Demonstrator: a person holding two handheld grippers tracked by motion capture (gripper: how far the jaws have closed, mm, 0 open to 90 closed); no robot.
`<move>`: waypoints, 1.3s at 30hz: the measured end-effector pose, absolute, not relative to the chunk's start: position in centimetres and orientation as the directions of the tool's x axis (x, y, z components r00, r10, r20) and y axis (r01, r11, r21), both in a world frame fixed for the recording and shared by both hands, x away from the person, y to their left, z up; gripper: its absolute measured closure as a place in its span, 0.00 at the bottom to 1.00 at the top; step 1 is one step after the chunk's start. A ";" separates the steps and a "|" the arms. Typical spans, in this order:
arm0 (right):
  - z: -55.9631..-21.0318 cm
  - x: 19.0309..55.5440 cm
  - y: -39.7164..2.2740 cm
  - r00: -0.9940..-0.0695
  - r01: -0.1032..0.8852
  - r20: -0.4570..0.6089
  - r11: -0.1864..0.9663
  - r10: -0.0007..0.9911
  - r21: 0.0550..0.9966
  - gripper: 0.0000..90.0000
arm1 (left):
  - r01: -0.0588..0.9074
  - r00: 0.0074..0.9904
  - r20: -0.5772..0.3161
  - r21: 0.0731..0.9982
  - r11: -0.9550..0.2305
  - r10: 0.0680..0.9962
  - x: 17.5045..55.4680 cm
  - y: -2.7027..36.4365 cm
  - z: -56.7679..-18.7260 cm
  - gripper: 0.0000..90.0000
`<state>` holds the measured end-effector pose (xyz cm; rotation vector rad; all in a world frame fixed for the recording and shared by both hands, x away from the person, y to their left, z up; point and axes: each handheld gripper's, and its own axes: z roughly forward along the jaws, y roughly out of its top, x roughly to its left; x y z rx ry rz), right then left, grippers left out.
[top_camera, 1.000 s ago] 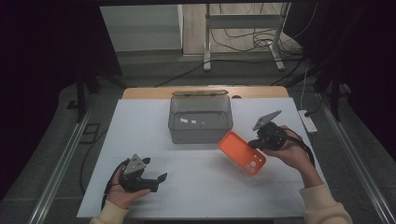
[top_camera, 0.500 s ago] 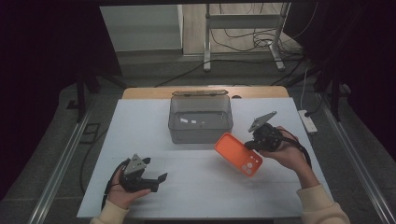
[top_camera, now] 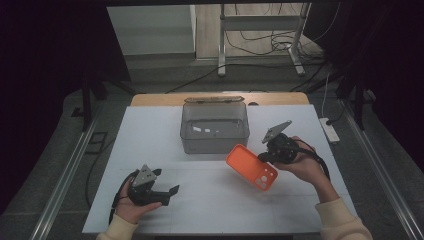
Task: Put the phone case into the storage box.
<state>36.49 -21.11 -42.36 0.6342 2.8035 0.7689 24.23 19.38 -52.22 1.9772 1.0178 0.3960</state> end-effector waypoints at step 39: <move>-42.3 35.5 -19.0 -0.925 0.311 -0.014 0.775 0.381 0.551 0.98 | 0.521 0.615 -0.129 0.807 -0.278 0.778 24.3 19.4 -52.0 0.11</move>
